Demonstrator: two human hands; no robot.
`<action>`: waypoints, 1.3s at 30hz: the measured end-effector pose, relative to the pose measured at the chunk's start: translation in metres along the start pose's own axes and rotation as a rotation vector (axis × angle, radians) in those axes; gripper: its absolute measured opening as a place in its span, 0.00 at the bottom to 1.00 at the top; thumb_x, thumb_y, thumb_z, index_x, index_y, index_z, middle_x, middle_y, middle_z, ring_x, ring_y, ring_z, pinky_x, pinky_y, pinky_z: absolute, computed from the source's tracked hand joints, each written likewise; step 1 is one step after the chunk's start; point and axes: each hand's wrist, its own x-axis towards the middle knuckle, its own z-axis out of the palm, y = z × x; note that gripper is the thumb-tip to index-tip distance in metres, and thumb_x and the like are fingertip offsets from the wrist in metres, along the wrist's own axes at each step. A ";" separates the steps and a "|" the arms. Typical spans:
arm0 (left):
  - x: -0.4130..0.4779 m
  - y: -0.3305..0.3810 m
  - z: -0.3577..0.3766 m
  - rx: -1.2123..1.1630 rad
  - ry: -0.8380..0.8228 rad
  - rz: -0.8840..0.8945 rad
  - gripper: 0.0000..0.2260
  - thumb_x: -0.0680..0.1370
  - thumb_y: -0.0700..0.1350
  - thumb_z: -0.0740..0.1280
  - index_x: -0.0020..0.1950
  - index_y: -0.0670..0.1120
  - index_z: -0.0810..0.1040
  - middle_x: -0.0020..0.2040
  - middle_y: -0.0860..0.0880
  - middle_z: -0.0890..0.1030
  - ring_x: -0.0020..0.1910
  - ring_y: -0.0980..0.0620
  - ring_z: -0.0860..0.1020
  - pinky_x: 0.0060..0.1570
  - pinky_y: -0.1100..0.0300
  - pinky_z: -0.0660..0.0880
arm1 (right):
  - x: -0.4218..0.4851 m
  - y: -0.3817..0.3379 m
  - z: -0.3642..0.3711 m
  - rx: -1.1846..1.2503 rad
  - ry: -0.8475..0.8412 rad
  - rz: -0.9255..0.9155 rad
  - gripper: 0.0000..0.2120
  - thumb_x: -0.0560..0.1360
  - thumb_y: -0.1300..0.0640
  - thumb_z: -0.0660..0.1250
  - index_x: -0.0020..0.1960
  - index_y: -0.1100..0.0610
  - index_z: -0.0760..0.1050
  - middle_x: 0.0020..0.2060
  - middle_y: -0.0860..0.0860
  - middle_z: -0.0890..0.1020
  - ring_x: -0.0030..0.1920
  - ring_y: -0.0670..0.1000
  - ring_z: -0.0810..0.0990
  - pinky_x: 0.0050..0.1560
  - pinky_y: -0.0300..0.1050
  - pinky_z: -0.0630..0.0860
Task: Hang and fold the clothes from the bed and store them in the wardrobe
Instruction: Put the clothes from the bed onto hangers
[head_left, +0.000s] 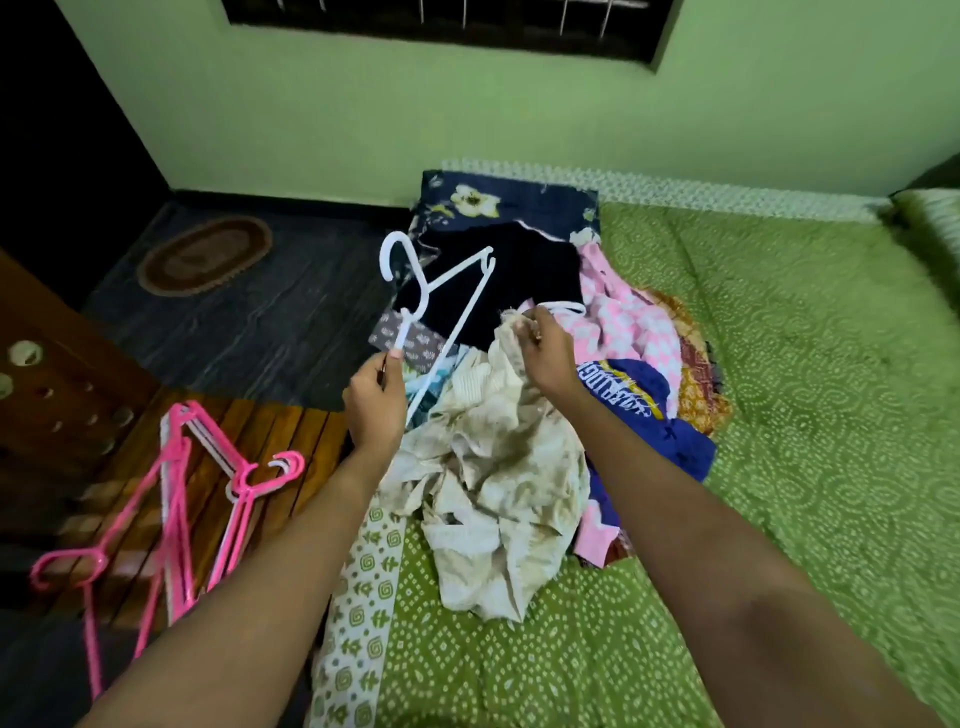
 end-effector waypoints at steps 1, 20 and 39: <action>-0.003 0.014 -0.013 -0.004 -0.018 0.020 0.13 0.81 0.47 0.58 0.47 0.42 0.78 0.32 0.53 0.72 0.33 0.53 0.70 0.36 0.59 0.63 | -0.004 -0.021 -0.007 0.032 0.002 -0.012 0.11 0.80 0.59 0.59 0.52 0.69 0.71 0.38 0.57 0.75 0.39 0.52 0.72 0.37 0.42 0.61; -0.076 0.138 -0.137 -0.388 -0.305 0.015 0.14 0.72 0.58 0.69 0.40 0.48 0.79 0.35 0.51 0.78 0.35 0.54 0.74 0.39 0.57 0.70 | -0.132 -0.262 -0.078 0.793 0.032 0.121 0.12 0.77 0.71 0.60 0.42 0.55 0.68 0.34 0.55 0.76 0.28 0.49 0.75 0.29 0.42 0.73; -0.054 0.192 -0.144 -0.368 -0.243 0.253 0.05 0.74 0.45 0.70 0.40 0.46 0.77 0.33 0.51 0.79 0.28 0.62 0.74 0.30 0.68 0.69 | -0.131 -0.249 -0.094 0.771 -0.182 0.159 0.08 0.81 0.60 0.58 0.45 0.57 0.74 0.30 0.48 0.83 0.30 0.46 0.82 0.30 0.44 0.80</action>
